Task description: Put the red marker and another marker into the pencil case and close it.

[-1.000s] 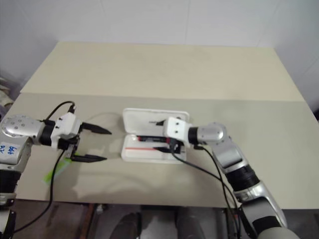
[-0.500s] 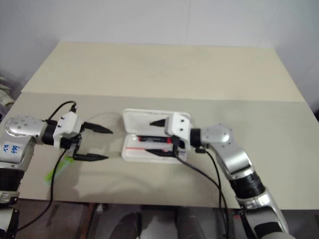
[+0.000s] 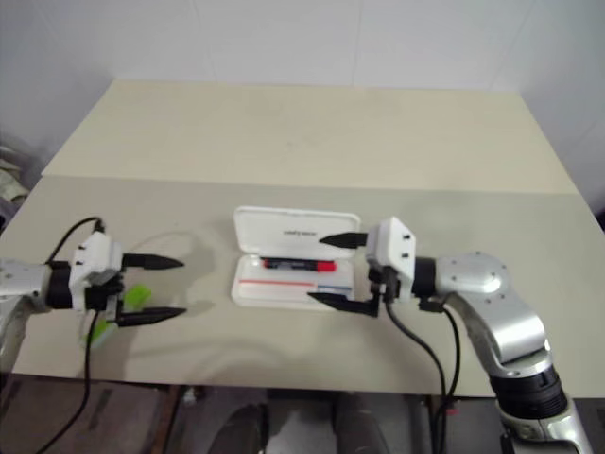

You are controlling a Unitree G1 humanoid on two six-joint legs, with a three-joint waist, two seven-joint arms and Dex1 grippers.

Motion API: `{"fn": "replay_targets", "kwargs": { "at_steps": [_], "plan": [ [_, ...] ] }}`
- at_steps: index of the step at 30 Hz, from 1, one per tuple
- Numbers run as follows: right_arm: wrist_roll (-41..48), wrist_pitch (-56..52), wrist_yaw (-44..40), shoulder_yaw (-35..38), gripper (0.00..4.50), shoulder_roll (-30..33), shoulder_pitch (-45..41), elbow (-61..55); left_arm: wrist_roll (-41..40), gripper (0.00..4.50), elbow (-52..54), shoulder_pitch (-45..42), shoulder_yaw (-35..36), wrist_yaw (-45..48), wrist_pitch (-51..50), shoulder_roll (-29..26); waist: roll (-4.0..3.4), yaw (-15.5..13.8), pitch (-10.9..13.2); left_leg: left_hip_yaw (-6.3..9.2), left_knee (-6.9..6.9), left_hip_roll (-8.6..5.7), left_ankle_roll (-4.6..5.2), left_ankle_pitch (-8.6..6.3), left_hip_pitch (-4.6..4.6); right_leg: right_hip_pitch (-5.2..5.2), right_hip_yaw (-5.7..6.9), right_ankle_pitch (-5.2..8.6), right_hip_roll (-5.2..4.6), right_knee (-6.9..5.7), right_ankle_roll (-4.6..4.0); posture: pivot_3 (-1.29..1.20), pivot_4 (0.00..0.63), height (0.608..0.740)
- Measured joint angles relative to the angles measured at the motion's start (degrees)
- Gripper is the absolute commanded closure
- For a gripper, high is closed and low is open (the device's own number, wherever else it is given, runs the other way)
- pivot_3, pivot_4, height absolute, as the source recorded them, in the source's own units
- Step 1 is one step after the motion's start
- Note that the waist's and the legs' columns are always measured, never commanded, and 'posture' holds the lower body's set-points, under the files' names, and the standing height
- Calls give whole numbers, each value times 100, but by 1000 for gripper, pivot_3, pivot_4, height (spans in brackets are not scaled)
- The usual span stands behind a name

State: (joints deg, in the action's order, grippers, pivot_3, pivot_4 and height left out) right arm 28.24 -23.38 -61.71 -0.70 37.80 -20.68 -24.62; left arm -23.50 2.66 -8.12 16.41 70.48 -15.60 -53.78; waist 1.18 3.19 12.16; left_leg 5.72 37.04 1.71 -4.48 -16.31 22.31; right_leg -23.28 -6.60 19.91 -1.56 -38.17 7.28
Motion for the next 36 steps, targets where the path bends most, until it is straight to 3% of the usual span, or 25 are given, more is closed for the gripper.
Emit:
{"fn": "replay_targets", "kwargs": {
  "at_steps": [12,18,23,36],
  "plan": [
    [198,578,-984,-19,55,332,-53,254,-297,0,917,2333,2377,-1489,-695,823,4,-11,-2,0,-10,2,1,-1,-12,28,4,-1,-12,34,1,0,150,740],
    [355,627,-1432,-141,55,463,45,226,-263,0,1005,3164,2690,-1709,-509,1260,4,-33,-2,3,-9,1,2,-2,-29,57,10,-2,-12,49,-1,0,150,740],
    [362,865,-1534,-173,55,460,61,235,-203,0,792,3231,2700,-1867,-337,1376,5,-42,-2,1,-8,-1,2,-2,-41,74,10,-9,-11,63,-2,0,150,740],
    [484,940,-1533,-228,55,539,-21,230,216,0,-477,2134,1580,-1781,434,1121,9,-39,-5,0,-40,0,1,-2,-47,72,10,-16,-13,78,-3,0,150,740]
  ]
}}
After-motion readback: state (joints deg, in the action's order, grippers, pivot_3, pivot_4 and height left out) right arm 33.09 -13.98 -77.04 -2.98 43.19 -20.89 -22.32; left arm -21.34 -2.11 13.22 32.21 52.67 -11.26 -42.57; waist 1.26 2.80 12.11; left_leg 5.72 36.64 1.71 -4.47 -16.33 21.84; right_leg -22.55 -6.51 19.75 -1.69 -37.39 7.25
